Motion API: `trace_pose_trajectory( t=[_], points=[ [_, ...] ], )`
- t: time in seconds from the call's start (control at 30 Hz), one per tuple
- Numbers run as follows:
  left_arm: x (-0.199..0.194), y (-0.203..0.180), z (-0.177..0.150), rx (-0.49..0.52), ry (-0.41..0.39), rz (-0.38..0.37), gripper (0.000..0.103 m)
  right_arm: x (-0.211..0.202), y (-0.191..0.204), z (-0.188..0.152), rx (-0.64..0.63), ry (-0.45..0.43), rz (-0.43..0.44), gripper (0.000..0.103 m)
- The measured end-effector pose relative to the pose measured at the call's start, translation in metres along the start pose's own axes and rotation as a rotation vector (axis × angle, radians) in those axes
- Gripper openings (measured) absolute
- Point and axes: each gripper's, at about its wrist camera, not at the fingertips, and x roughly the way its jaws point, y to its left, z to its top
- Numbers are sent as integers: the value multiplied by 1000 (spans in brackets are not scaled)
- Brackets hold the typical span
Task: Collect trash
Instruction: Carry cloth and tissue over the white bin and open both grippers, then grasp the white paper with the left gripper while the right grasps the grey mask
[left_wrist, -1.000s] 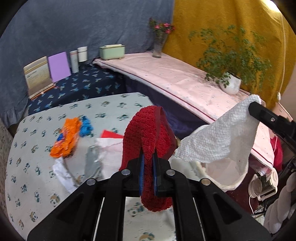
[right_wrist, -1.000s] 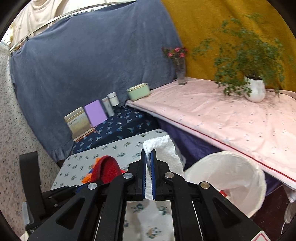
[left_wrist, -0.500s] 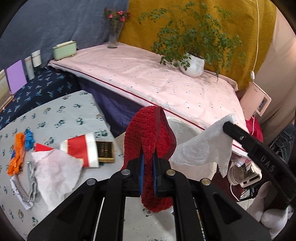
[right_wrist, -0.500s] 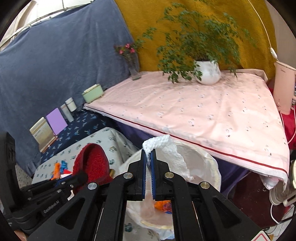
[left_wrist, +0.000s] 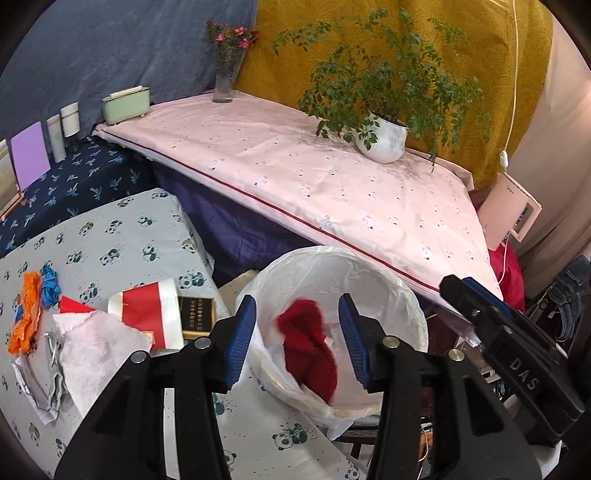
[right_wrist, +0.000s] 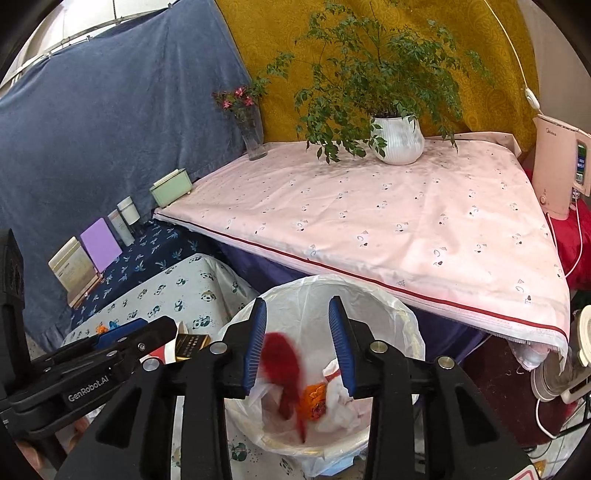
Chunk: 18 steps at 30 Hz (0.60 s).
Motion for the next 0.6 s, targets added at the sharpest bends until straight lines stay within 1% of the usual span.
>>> trace_pose_trajectory(
  t=[0.07,0.3,0.37,0.43,0.6],
  points=[
    [-3,6,-1,-12,-2,12,44,-2,4,0,-5,-3,5,38],
    [-22,39,-11,-67,-22,76,45,-6,29,-3,-45,5,41,39],
    [-28,50,-14,-84,-29,104,47,-6,41,-6,-65,13,57,39],
    [-34,61,-19,-106,-37,129,54,-5,54,-11,-88,25,75,39],
    [-50,103,-33,-175,-39,210,55,3,89,-24,-135,64,122,39]
  ],
)
